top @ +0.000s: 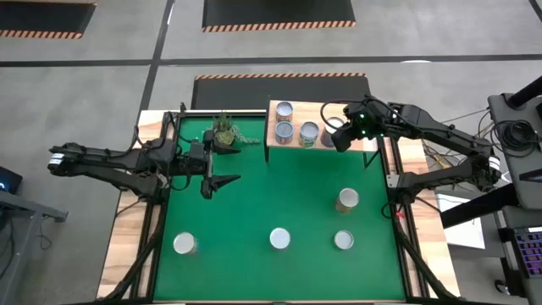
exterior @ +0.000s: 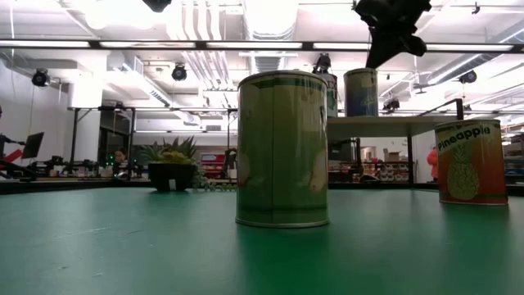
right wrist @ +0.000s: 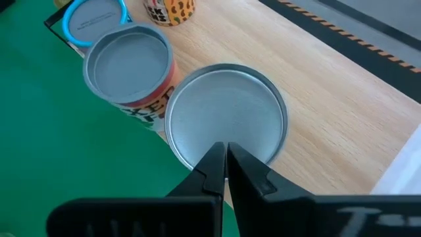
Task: Pick and place cans onto a shelf
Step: Put the canned peas on the shelf
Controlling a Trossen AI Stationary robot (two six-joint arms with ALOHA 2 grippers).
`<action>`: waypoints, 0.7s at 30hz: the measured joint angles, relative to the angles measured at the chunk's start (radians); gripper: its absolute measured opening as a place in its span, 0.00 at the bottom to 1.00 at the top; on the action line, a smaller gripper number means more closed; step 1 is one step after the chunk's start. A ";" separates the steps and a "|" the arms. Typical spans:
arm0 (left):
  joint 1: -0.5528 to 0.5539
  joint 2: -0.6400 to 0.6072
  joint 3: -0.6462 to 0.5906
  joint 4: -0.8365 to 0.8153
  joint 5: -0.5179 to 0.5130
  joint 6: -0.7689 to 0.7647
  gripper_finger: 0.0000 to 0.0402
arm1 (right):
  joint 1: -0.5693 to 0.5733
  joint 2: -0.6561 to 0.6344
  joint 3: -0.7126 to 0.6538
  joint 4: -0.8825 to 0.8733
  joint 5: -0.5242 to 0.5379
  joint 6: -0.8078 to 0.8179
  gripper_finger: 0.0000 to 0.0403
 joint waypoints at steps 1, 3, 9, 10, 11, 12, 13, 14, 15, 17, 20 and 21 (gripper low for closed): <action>0.000 0.000 0.000 0.000 0.000 0.000 0.86 | 0.000 0.000 0.001 0.000 -0.004 0.000 0.02; 0.000 0.000 0.000 0.000 0.000 0.000 0.86 | 0.000 0.001 0.001 0.001 -0.022 -0.001 0.02; 0.000 0.000 0.000 0.000 0.000 0.000 0.86 | 0.000 0.010 -0.008 0.027 0.015 -0.019 0.02; 0.000 0.000 0.000 0.000 0.000 0.000 0.86 | 0.000 0.015 -0.011 0.034 0.017 -0.027 0.02; 0.000 0.000 0.000 0.000 0.000 0.000 0.86 | 0.000 0.017 -0.014 0.046 0.020 -0.031 0.02; 0.000 0.000 0.000 0.000 0.000 0.000 0.86 | 0.000 0.022 -0.014 0.054 0.020 -0.033 0.02; 0.000 0.000 0.000 0.000 0.000 0.000 0.86 | 0.000 0.029 -0.014 0.053 0.019 -0.034 0.02; 0.000 0.000 0.000 0.000 0.000 0.000 0.86 | 0.000 0.038 -0.014 0.048 0.020 -0.034 0.02; 0.000 0.000 0.000 0.000 0.000 0.000 0.86 | 0.000 0.046 -0.013 0.053 0.020 -0.034 0.02; 0.000 0.000 0.000 0.000 0.000 0.000 0.86 | 0.000 0.059 -0.013 0.043 0.019 -0.034 0.02; 0.000 0.000 0.000 0.000 0.000 0.000 0.86 | 0.000 0.073 -0.005 0.028 0.012 -0.034 0.02; 0.000 0.000 0.000 0.000 0.000 0.000 0.86 | 0.000 0.075 -0.002 0.024 0.011 -0.034 0.02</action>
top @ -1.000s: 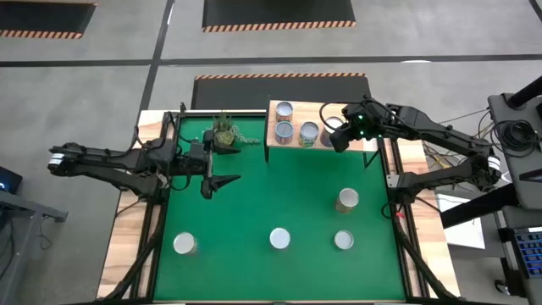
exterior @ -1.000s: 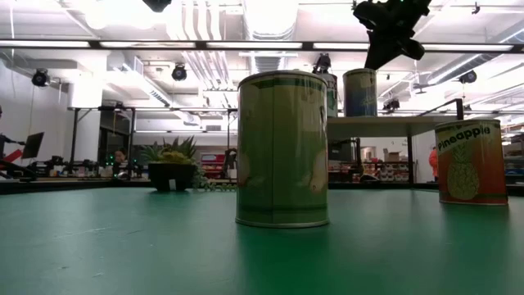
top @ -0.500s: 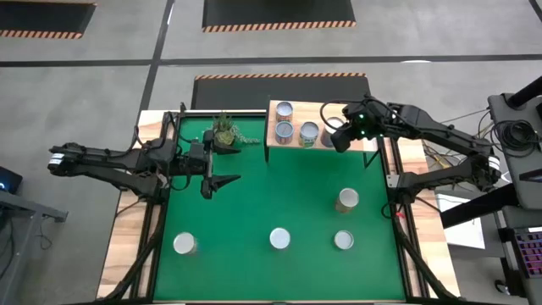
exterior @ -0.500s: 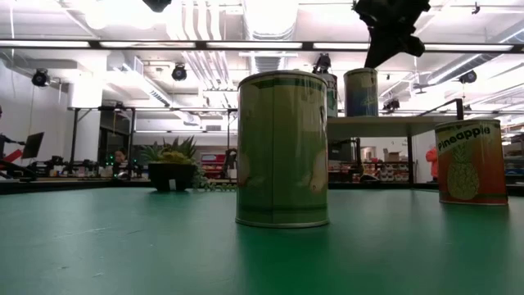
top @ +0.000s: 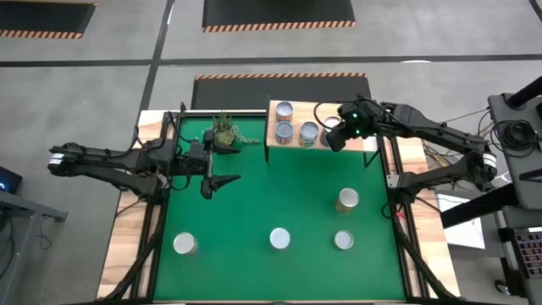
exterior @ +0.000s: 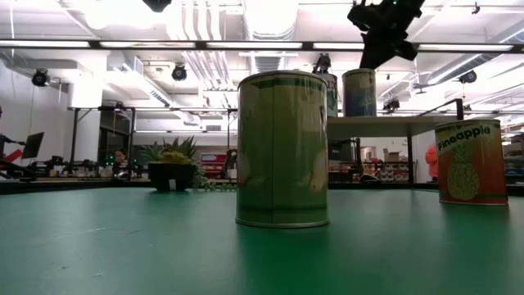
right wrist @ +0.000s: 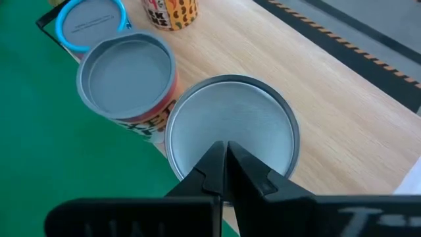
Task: Pick and place cans onto a shelf
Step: Put the canned peas on the shelf
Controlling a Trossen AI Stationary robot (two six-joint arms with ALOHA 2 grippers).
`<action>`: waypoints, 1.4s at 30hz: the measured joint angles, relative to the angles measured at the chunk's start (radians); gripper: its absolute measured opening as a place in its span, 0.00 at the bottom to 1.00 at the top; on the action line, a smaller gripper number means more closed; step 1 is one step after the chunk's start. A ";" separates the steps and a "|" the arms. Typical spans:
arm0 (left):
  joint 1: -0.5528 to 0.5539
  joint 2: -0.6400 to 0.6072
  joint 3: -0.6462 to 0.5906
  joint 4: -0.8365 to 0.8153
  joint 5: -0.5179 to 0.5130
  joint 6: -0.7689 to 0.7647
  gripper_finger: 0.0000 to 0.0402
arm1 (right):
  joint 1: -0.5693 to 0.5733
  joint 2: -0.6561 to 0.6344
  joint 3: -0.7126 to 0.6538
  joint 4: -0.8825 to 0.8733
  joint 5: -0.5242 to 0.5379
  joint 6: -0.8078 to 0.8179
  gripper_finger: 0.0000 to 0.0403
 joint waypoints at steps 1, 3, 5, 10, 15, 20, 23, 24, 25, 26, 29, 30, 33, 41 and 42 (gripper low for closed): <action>0.000 0.000 0.000 0.000 0.000 0.000 0.86 | 0.000 0.001 0.003 -0.004 -0.001 0.000 0.02; 0.000 0.000 0.000 0.000 0.000 0.000 0.86 | 0.000 0.001 0.014 -0.015 -0.004 0.000 0.02; 0.000 0.000 0.000 0.000 0.000 0.000 0.86 | 0.000 0.002 0.028 -0.025 -0.008 0.000 0.02; 0.000 0.000 0.000 0.000 0.000 0.000 0.86 | 0.000 0.002 0.045 -0.052 -0.017 0.002 0.02; 0.000 0.000 0.000 0.000 0.000 0.000 0.86 | 0.000 0.005 0.044 -0.054 -0.029 0.008 0.02; 0.000 0.000 0.000 0.000 0.000 0.000 0.86 | 0.000 0.005 0.044 -0.062 -0.032 0.009 0.02; 0.000 0.000 0.000 0.000 0.000 0.000 0.86 | 0.000 0.003 0.044 -0.064 -0.035 0.010 0.02; 0.000 0.000 0.000 0.000 0.000 0.000 0.86 | 0.000 0.003 0.044 -0.064 -0.035 0.010 0.02; 0.000 0.000 0.000 0.000 0.000 0.000 0.86 | 0.000 0.003 0.044 -0.064 -0.036 0.010 0.02; 0.000 0.000 0.000 0.000 0.000 0.000 0.86 | 0.000 0.003 0.044 -0.064 -0.038 0.010 0.02; 0.000 0.000 0.000 0.000 0.000 0.000 0.86 | 0.000 0.003 0.044 -0.064 -0.052 0.009 0.02; 0.000 0.000 0.000 0.000 0.000 0.000 0.86 | 0.000 0.003 0.044 -0.064 -0.052 0.009 0.02; 0.000 0.000 0.000 -0.001 0.000 0.000 0.86 | 0.000 0.003 0.048 -0.064 -0.052 0.009 0.02; 0.000 0.000 0.000 0.000 0.000 0.000 0.86 | 0.001 0.005 0.048 -0.067 -0.006 -0.008 0.02; 0.000 0.000 0.000 -0.001 0.000 0.000 0.86 | 0.000 0.005 0.048 -0.067 -0.004 -0.009 0.02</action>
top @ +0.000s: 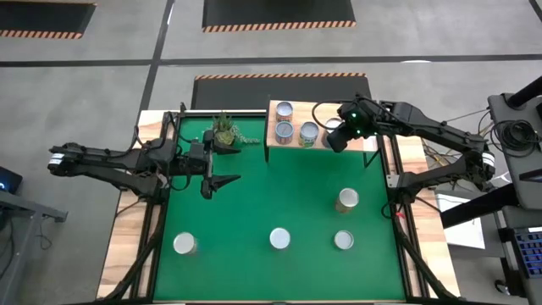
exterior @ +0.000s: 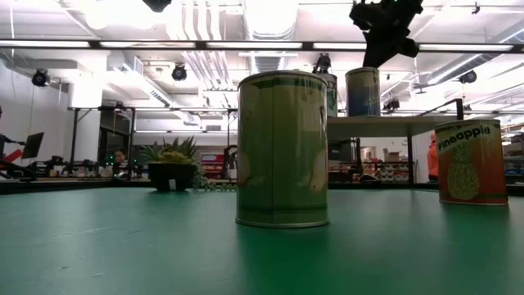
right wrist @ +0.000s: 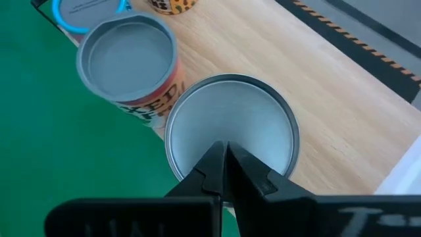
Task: Pick and place cans onto a shelf
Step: Put the canned peas on the shelf
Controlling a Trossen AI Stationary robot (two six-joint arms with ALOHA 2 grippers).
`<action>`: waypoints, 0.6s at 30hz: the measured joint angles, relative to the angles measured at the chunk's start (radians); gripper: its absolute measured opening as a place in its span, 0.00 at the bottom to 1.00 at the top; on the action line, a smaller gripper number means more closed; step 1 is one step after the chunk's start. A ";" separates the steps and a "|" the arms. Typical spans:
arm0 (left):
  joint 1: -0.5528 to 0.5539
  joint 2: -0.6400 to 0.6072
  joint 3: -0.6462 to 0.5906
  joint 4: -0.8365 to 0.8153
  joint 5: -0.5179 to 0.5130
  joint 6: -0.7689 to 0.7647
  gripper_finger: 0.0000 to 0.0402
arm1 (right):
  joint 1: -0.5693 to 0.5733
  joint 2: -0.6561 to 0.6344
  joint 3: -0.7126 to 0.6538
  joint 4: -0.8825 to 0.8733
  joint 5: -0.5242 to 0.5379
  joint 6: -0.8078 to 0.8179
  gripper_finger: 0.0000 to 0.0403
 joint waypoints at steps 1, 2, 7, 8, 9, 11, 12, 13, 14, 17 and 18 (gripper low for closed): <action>0.000 0.000 0.000 0.000 0.000 0.000 0.86 | 0.000 0.000 0.000 0.000 0.003 0.000 0.02; 0.000 0.000 0.000 0.000 0.000 0.000 0.86 | 0.000 0.000 0.000 0.000 0.005 -0.005 0.02; 0.000 0.000 0.000 0.000 0.000 0.000 0.86 | 0.000 0.000 0.000 0.003 0.006 -0.012 0.02; 0.000 0.000 0.000 0.000 0.000 0.000 0.86 | 0.000 -0.001 0.000 0.004 0.006 -0.013 0.02; 0.000 0.000 0.000 0.000 0.000 0.000 0.86 | 0.000 -0.001 0.000 0.005 0.006 -0.015 0.02; 0.000 0.000 0.000 0.000 0.000 0.000 0.86 | 0.000 -0.003 0.000 0.007 0.006 -0.018 0.02; 0.000 0.000 0.000 0.000 0.000 0.000 0.86 | 0.000 -0.005 0.000 0.008 0.005 -0.018 0.02; 0.000 0.000 0.000 0.000 0.000 0.000 0.86 | 0.000 -0.007 -0.001 0.009 0.005 -0.017 0.02; 0.000 0.000 0.000 0.000 0.000 0.000 0.86 | 0.000 -0.009 -0.001 0.011 0.005 -0.018 0.02; 0.000 0.000 0.000 0.000 0.000 0.000 0.86 | 0.000 -0.015 -0.001 0.025 0.005 -0.018 0.02; 0.000 0.000 0.000 0.000 0.000 0.000 0.86 | 0.000 -0.015 0.004 0.023 0.005 -0.018 0.02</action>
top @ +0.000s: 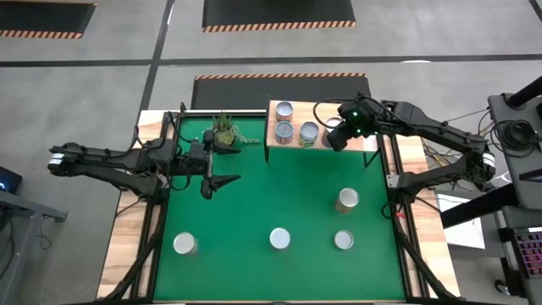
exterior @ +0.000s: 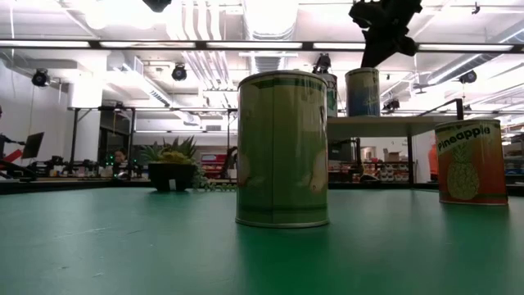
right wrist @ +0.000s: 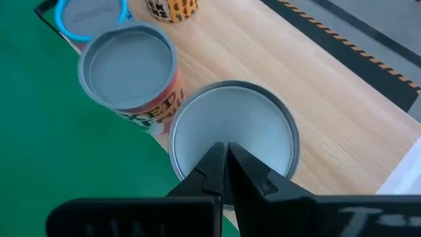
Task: Pick and place cans onto a shelf
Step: Put the canned peas on the shelf, then put the canned pineapples on the shelf
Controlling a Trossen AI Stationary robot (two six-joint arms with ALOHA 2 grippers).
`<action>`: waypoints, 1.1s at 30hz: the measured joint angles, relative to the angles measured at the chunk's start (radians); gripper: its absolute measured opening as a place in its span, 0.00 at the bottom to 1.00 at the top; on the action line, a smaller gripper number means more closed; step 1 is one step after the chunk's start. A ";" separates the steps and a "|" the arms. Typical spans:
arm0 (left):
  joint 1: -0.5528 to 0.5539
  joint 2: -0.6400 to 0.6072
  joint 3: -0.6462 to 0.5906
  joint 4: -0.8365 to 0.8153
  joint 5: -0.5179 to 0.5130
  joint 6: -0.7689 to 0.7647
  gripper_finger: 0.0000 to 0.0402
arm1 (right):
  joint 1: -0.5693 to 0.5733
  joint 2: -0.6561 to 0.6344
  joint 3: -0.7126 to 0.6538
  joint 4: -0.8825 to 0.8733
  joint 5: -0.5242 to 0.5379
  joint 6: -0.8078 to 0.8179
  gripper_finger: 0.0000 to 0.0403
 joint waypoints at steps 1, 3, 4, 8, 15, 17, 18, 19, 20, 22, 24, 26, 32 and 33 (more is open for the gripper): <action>0.000 0.000 0.000 0.000 0.000 0.000 0.86 | 0.000 0.000 0.006 0.001 0.000 0.000 0.02; 0.000 0.000 0.000 0.000 0.000 0.000 0.86 | 0.000 0.000 0.019 0.002 0.000 -0.004 0.02; 0.000 0.000 0.000 0.000 0.000 0.000 0.86 | 0.000 -0.001 0.026 0.002 0.000 -0.005 0.02; 0.000 0.000 0.000 -0.001 0.000 0.000 0.86 | 0.012 -0.005 0.052 0.005 0.000 -0.005 0.02; -0.002 0.027 0.000 -0.010 0.002 -0.014 0.86 | 0.170 -0.028 0.061 0.006 -0.003 0.061 0.02; -0.002 0.043 0.000 -0.009 0.004 -0.022 0.86 | 0.244 -0.032 0.061 0.005 -0.003 0.097 0.02; -0.002 0.050 0.000 -0.008 0.004 -0.024 0.86 | 0.283 -0.032 0.061 0.005 -0.003 0.120 0.02; -0.002 0.058 0.000 -0.005 0.004 -0.028 0.86 | 0.326 -0.032 0.060 0.006 -0.004 0.146 0.02; -0.002 0.064 0.000 0.000 0.004 -0.030 0.86 | 0.365 -0.032 0.057 0.004 -0.004 0.174 0.02; -0.002 0.070 0.000 0.016 0.004 -0.030 0.86 | 0.445 -0.028 0.052 -0.006 -0.004 0.244 0.02; -0.002 0.071 0.000 0.033 0.004 -0.030 0.86 | 0.513 -0.019 0.046 -0.041 -0.006 0.328 0.02; -0.002 0.069 0.000 0.041 0.004 -0.030 0.86 | 0.572 -0.007 0.032 -0.092 -0.006 0.434 0.02; -0.002 0.063 0.000 0.040 0.003 -0.033 0.86 | 0.673 0.015 -0.073 -0.301 -0.097 0.741 0.02; -0.002 0.063 0.000 0.039 0.003 -0.036 0.86 | 0.678 0.014 -0.100 -0.328 -0.116 0.785 0.02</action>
